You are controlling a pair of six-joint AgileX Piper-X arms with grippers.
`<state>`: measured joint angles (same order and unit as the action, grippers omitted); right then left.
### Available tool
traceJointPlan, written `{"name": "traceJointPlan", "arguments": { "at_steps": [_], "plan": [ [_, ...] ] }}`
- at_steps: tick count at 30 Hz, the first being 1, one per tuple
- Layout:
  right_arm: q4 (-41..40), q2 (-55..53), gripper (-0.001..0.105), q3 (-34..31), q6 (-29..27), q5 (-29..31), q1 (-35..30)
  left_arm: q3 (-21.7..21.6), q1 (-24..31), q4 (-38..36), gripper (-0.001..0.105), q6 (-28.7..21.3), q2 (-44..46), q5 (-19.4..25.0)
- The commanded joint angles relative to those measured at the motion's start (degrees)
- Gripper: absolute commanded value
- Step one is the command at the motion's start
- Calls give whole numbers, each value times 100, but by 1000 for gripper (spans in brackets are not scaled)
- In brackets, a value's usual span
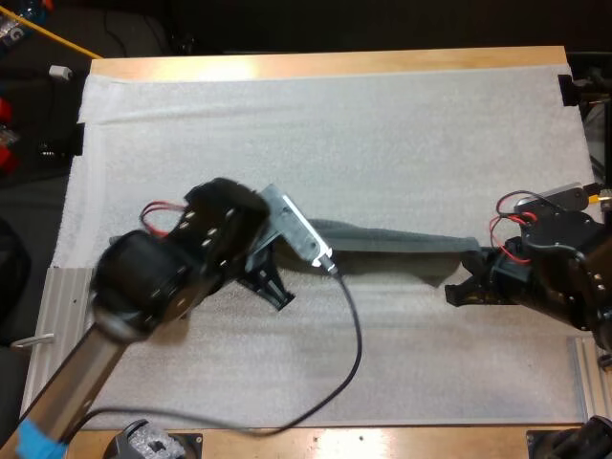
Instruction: Pick towel from pile, fold and stack
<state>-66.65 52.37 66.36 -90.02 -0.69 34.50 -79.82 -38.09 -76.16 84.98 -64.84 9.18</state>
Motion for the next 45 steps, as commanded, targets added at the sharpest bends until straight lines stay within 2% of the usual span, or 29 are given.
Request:
{"name": "traceJointPlan", "arguments": {
  "at_steps": [1,7,12,14,17,20,22,24,27,31,34,36,45],
  "plan": [
    [-248,-50,0,109,-29,50,-19,-56,-41,-317,0,-11,85,263],
    [-804,-50,0,510,-29,-600,228,-202,-635,-1083,0,525,283,263],
    [-1491,-50,0,576,-13,-599,843,-202,-1174,-1276,0,995,281,253],
    [-1709,-50,0,576,22,-599,1063,-180,-1278,-1274,0,1113,281,123],
    [-1795,-50,0,492,24,-593,1274,91,-1291,-1259,0,1122,281,-360],
    [-1516,-24,0,92,42,-557,1309,675,-1232,-1016,0,1098,278,-233],
    [-1249,66,0,-233,51,-507,1301,1040,-1054,-659,0,1067,262,-292],
    [-766,279,0,-625,56,-263,1302,1456,-704,-183,0,1008,218,-569],
    [-111,700,0,-930,197,29,1192,1756,-84,308,0,828,11,-968],
    [610,1262,0,-966,493,-59,734,1791,627,874,0,565,-417,-1570],
    [1084,1730,0,-966,750,-514,278,1791,1195,1364,0,558,-908,-2440],
    [1285,1964,0,-966,918,-745,72,1791,1442,1540,0,600,-1173,-2771],
    [2233,2755,0,-966,1808,-1229,-651,1791,2266,2414,0,727,-2163,-3494]
  ]
}}
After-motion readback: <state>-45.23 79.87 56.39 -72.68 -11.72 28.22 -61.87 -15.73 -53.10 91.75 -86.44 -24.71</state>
